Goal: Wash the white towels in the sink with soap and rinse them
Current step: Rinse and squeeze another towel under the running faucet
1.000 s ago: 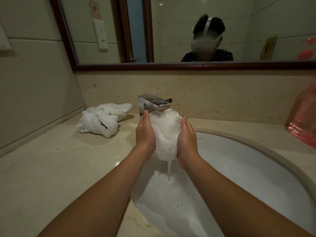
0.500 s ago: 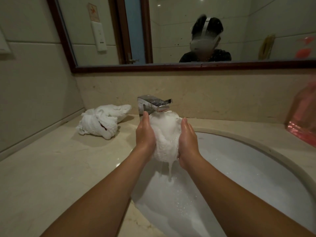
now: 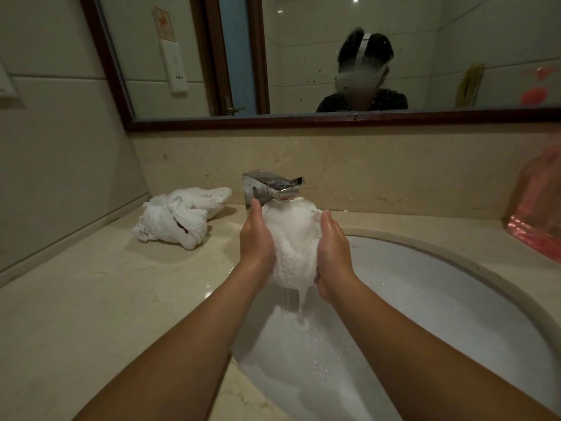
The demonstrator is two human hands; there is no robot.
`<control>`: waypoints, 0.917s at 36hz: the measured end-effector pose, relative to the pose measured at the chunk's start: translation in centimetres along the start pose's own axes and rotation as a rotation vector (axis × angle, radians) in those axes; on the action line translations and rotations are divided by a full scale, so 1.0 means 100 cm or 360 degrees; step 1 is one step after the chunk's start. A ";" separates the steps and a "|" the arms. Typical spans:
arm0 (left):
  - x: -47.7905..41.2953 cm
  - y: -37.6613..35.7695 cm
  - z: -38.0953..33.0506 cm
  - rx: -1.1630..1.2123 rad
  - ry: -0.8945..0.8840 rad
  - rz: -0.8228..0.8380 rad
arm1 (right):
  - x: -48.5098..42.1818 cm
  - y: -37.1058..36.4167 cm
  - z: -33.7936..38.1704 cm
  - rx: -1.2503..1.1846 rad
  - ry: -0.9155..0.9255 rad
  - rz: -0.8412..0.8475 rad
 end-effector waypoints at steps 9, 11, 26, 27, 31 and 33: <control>0.003 -0.001 -0.002 -0.0021 0.0007 0.0004 | 0.001 -0.001 0.002 0.0014 0.0017 -0.0009; 0.003 -0.001 -0.002 -0.0016 0.0010 0.0007 | 0.001 -0.001 0.001 -0.0001 0.0016 -0.0009; 0.003 -0.001 -0.002 -0.0052 0.0019 -0.0013 | 0.006 -0.001 0.007 -0.0002 -0.0041 -0.0007; 0.003 -0.001 -0.001 -0.0053 0.0019 -0.0014 | 0.006 -0.002 0.007 0.0000 -0.0046 -0.0007; 0.003 -0.001 -0.001 -0.0051 0.0031 -0.0030 | 0.008 -0.002 0.008 -0.0010 -0.0051 -0.0002; 0.007 -0.003 -0.004 -0.0051 0.0037 -0.0024 | 0.008 -0.002 0.008 -0.0020 -0.0056 -0.0010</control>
Point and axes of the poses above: each hand's wrist, its own x-axis away from the middle knuckle, its own y-axis out of the back of the hand, z = x × y, the point moved 1 cm from there along -x, towards the middle knuckle, and after that the axes turned 7 degrees about x, right-handed, at the moved point
